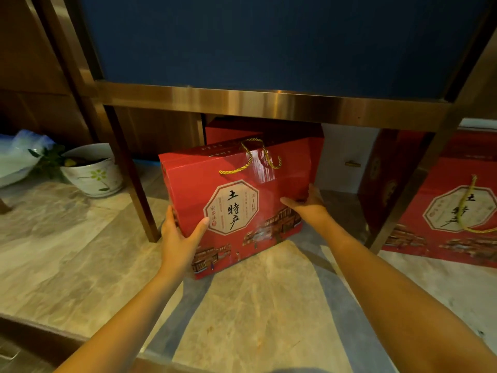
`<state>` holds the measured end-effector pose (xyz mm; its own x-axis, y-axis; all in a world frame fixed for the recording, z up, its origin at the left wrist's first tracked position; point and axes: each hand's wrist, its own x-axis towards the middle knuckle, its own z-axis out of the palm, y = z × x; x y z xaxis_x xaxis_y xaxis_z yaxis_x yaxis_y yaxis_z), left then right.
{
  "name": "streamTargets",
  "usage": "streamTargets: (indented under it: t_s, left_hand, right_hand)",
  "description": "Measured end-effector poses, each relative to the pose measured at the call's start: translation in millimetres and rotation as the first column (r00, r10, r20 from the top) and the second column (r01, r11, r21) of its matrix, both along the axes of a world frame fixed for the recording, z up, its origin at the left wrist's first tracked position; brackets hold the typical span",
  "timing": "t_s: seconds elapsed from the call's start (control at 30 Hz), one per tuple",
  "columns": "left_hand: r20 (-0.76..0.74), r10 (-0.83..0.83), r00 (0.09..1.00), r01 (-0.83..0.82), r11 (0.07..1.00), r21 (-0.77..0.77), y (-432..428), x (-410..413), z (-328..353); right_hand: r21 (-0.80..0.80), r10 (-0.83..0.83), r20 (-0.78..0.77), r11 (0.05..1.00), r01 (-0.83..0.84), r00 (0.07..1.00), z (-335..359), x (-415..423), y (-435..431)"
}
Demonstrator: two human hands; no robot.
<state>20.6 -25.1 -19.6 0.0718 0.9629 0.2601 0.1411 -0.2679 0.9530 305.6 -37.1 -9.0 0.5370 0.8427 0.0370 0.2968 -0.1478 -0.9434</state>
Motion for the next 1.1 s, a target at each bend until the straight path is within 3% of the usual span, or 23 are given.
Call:
streamTargets:
  t_s: [0.33, 0.57, 1.1]
  left_hand:
    - [0.051, -0.059, 0.997, 0.061, 0.997, -0.037, -25.1, -43.8, 23.3]
    - [0.071, -0.149, 0.986, 0.154, 0.986, -0.064, -52.5, -74.1, 38.6]
    - [-0.113, -0.373, 0.921, 0.377, 0.926, 0.016, -113.4, -4.5, 60.0]
  right_hand:
    - [0.005, -0.044, 0.101, 0.999, 0.044, 0.994, 34.3, -29.9, -65.4]
    - [-0.064, 0.072, 0.250, 0.996, -0.057, 0.966, 63.3, -44.3, -134.8]
    - [-0.005, -0.280, 0.222, 0.957, 0.289, 0.934, 82.8, -13.4, -297.7]
